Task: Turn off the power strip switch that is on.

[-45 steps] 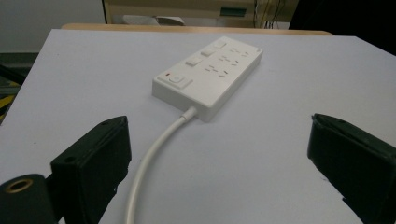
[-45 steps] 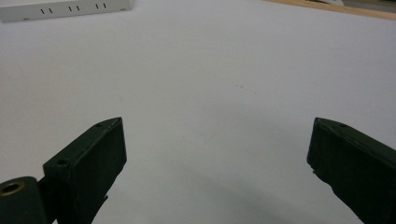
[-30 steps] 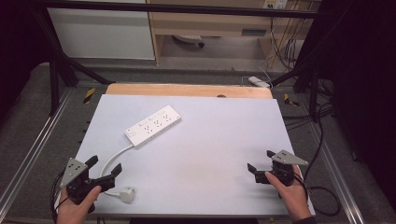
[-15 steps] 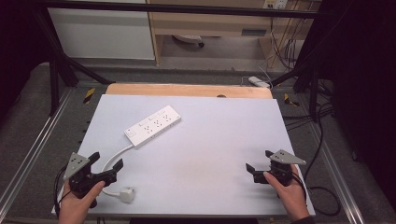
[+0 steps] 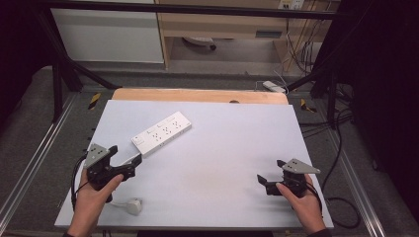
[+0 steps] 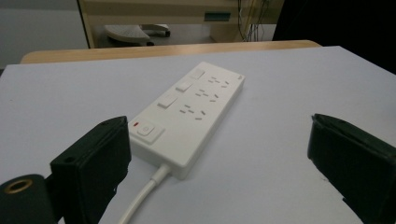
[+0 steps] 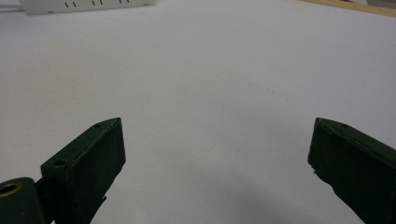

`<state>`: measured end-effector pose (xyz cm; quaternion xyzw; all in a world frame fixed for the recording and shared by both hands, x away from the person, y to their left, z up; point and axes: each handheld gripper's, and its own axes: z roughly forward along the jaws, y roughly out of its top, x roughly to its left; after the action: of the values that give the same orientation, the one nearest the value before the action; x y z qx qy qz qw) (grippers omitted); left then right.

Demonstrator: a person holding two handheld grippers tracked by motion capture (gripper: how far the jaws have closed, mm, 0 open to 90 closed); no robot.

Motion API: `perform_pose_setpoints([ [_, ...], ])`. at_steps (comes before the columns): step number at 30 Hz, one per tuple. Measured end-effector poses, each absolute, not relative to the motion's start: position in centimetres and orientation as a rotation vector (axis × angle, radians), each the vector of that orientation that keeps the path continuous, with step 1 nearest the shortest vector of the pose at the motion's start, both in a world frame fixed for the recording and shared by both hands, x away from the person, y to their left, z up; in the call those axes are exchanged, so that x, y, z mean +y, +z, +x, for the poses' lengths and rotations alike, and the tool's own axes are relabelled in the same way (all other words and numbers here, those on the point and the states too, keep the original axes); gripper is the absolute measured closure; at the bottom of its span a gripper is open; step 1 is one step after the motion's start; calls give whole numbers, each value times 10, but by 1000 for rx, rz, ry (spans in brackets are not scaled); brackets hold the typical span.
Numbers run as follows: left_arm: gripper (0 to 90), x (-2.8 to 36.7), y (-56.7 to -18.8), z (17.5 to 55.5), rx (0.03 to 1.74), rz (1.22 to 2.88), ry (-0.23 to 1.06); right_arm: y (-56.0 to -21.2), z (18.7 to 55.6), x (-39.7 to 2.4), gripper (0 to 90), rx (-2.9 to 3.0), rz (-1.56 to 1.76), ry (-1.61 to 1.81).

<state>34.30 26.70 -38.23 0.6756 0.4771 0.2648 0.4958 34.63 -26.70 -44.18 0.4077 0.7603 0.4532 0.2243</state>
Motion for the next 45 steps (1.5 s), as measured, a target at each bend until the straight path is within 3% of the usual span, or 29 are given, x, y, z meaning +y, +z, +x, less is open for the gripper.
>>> perform_pose_setpoints([
  [6, 62, 256, -371, 358, 1133, 1632, 611, -440, 345, -269, 52, 2074, 1138, 1264],
  [14, 63, 245, -357, 381, 1127, 1644, 683, -438, 345, -268, 46, 2068, 1145, 1283],
  [35, 66, 239, -354, 416, 1140, 1623, 608, -437, 345, -270, 37, 2063, 1162, 1287],
  [45, 66, 240, -351, 429, 1132, 1616, 634, -437, 346, -269, 30, 2068, 1165, 1290],
])
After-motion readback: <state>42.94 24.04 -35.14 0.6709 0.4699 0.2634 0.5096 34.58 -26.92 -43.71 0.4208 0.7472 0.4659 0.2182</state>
